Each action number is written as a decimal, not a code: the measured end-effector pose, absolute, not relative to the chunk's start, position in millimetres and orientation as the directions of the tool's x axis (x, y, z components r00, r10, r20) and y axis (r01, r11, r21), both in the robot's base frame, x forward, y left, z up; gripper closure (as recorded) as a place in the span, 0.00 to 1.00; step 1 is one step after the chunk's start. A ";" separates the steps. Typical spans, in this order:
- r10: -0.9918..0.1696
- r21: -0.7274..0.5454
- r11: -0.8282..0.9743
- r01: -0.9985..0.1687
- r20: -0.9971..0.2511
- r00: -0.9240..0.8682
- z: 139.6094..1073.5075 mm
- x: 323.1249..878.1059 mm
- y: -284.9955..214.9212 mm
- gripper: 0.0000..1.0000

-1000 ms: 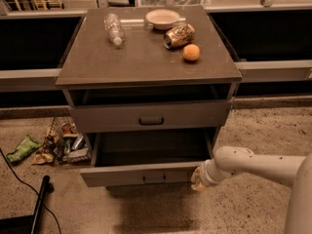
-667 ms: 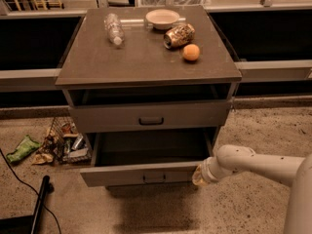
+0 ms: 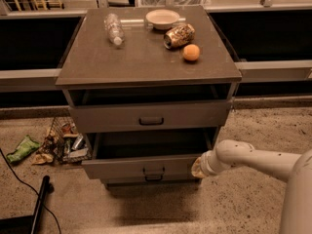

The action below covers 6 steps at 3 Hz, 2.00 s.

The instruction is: Close middle drawer

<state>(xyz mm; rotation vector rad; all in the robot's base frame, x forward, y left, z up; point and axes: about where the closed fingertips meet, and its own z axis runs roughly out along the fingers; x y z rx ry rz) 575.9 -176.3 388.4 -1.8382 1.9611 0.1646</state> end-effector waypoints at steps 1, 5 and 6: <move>-0.918 -0.212 0.107 -0.971 -0.395 -0.015 388.4 575.9 -176.3 0.81; -0.918 -0.211 0.107 -0.972 -0.395 -0.015 388.3 575.8 -176.2 0.00; -0.918 -0.211 0.107 -0.972 -0.395 -0.015 388.2 575.8 -176.2 0.00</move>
Offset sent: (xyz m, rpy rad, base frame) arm 0.0001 0.0000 0.0000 0.0000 -0.0001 0.0000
